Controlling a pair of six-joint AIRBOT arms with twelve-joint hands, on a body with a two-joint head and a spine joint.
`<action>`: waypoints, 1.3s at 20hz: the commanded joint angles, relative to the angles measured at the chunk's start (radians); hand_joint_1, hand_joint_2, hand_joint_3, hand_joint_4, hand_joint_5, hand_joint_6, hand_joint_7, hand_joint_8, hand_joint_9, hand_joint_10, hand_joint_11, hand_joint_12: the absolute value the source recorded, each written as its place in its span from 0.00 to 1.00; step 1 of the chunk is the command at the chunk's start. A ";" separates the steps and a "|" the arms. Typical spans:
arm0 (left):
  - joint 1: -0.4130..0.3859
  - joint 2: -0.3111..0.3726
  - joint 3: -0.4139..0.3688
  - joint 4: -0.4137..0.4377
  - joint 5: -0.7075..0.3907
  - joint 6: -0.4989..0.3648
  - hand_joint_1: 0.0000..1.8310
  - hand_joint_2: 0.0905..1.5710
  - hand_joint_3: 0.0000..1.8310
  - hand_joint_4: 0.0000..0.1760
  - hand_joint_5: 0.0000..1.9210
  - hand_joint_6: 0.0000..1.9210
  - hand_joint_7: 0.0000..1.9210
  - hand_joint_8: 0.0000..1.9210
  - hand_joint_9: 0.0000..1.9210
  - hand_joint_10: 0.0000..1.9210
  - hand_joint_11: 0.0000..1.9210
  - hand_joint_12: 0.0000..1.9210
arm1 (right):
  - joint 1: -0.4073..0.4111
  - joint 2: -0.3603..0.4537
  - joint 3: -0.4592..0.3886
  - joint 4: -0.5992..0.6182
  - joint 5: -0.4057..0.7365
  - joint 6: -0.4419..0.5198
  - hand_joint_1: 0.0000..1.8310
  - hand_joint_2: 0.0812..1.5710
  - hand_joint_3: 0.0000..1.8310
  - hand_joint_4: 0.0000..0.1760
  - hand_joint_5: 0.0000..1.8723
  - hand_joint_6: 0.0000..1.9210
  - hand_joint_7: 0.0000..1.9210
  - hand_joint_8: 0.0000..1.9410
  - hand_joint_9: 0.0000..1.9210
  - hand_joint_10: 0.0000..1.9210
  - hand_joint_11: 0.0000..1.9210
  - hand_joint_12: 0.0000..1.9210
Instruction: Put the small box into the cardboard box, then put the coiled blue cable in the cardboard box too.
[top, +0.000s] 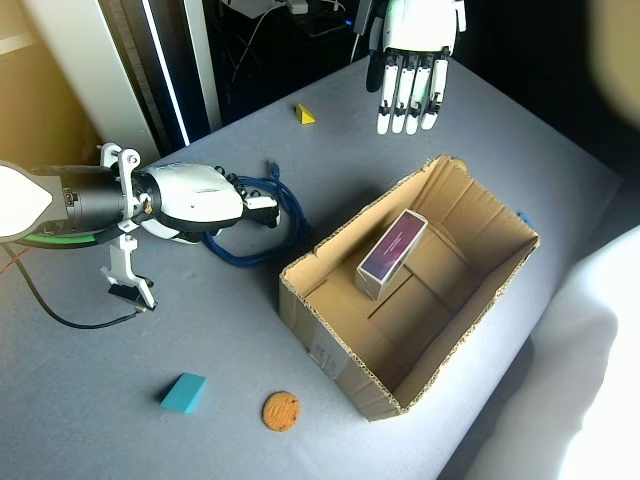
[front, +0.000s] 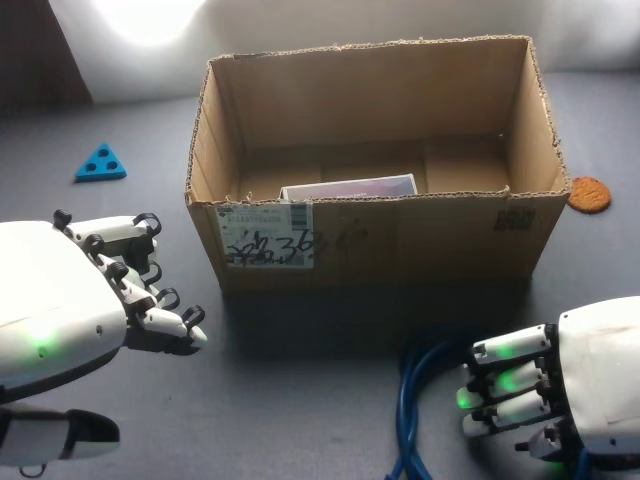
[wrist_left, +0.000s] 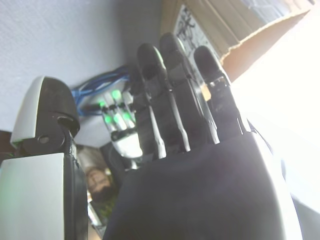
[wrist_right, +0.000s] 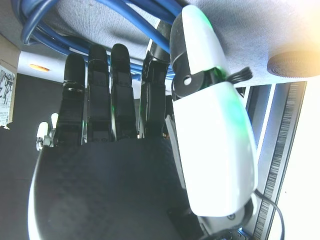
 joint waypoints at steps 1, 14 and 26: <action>-0.012 0.012 -0.003 -0.014 -0.086 0.009 0.45 0.71 0.00 0.00 0.30 0.00 0.38 0.00 0.33 0.01 0.00 0.57 | 0.008 0.007 -0.001 0.007 0.014 0.013 0.64 0.66 0.00 0.00 0.58 0.42 0.25 0.00 0.22 0.00 0.00 0.48; -0.012 0.002 -0.021 -0.057 -0.094 0.031 0.42 0.72 0.00 0.00 0.30 0.00 0.37 0.00 0.32 0.01 0.00 0.54 | 0.228 0.029 -0.001 0.012 0.108 0.347 0.64 0.65 0.00 0.00 0.60 0.38 0.26 0.00 0.23 0.00 0.00 0.48; -0.021 -0.004 -0.025 -0.066 -0.094 0.049 0.42 0.71 0.00 0.00 0.30 0.00 0.38 0.00 0.33 0.01 0.00 0.57 | 0.381 0.019 -0.001 0.042 0.160 0.725 0.64 0.64 0.00 0.00 0.62 0.36 0.27 0.00 0.24 0.00 0.00 0.49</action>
